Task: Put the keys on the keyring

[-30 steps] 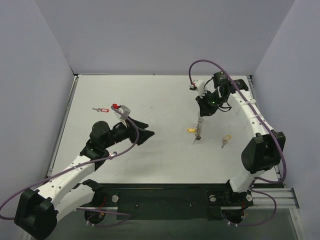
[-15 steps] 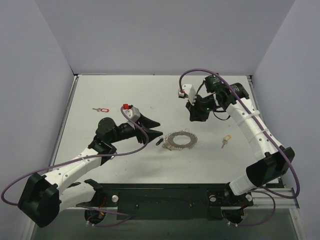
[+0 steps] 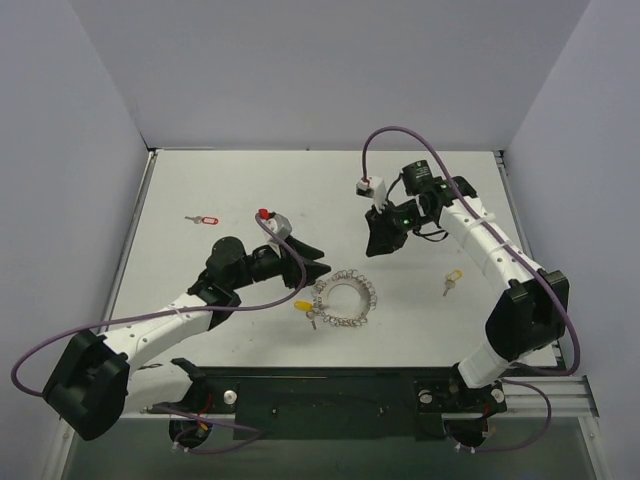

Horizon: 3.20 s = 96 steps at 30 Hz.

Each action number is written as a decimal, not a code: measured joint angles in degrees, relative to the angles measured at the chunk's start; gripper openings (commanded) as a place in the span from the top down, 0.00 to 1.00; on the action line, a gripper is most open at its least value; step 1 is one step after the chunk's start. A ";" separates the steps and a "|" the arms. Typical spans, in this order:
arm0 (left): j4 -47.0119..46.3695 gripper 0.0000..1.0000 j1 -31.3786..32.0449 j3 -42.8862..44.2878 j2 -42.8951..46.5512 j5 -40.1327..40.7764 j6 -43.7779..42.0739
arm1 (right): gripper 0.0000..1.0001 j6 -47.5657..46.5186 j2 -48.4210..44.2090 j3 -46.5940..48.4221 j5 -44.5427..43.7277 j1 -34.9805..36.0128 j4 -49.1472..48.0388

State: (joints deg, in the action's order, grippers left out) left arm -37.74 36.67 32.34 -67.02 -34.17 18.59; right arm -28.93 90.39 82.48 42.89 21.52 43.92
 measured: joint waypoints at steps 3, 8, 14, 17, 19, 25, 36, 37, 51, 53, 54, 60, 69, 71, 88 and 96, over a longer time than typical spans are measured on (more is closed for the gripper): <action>3.50 0.42 0.00 -0.07 1.05 3.48 2.51 | 0.72 3.34 1.29 -2.82 3.72 -2.82 -2.62; 11.74 0.41 -0.55 -0.07 1.20 9.99 11.87 | 0.55 7.26 1.27 -9.55 7.04 -6.21 -9.09; 18.64 0.43 -1.29 1.40 -4.98 11.82 18.56 | 0.47 10.51 0.87 -20.09 8.94 -6.03 -16.94; 26.29 0.44 -0.63 7.17 -10.69 12.11 18.34 | 0.51 14.64 0.85 -21.31 8.13 -7.45 -19.91; 30.21 0.45 0.63 11.93 -13.64 12.79 17.00 | 0.53 19.15 0.50 -22.38 7.30 -9.33 -23.61; 32.94 0.46 4.72 15.56 -14.62 15.02 13.44 | 0.55 24.22 -1.11 -29.75 7.91 -11.72 -28.96; 28.00 0.41 7.06 1.68 -2.49 19.91 9.01 | 0.54 -38.91 -6.71 -23.52 6.27 -4.79 6.69; 28.04 0.39 6.64 1.18 -0.94 20.52 8.96 | 0.54 -40.96 -8.07 -24.59 4.48 -2.12 6.29; 20.76 0.20 -4.42 -10.01 14.12 19.96 15.65 | 0.59 -28.55 -9.77 -31.08 -5.73 4.96 -6.91; 20.15 0.20 -4.48 -10.49 14.10 19.71 16.37 | 0.59 -25.79 -8.46 -30.12 -7.34 5.57 -8.13; 19.74 0.20 -4.48 -10.62 14.08 19.58 16.63 | 0.59 -23.76 -7.56 -29.57 -8.44 6.23 -8.48; 18.08 0.22 -4.52 -10.80 13.79 18.84 17.25 | 0.60 -11.32 0.33 -22.95 -14.34 12.26 -8.81; 18.21 0.24 -3.76 -11.02 12.44 16.70 18.43 | 0.62 2.38 0.81 -22.38 -16.28 14.32 -10.82; 20.02 0.24 -3.76 -11.02 13.86 17.20 18.56 | 0.62 5.75 0.39 -23.82 -16.70 14.40 -12.66; 19.87 0.29 -3.74 -14.64 18.47 19.15 22.58 | 0.74 16.96 -1.36 -26.10 -12.02 4.50 -16.22; 20.09 0.30 0.81 -15.80 14.38 18.51 24.00 | 0.78 16.94 -0.98 -26.10 -11.45 7.50 -15.98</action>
State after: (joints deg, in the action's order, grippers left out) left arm -17.65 37.47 16.53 -52.64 -15.66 42.59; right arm -11.99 89.41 56.38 31.44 29.02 27.94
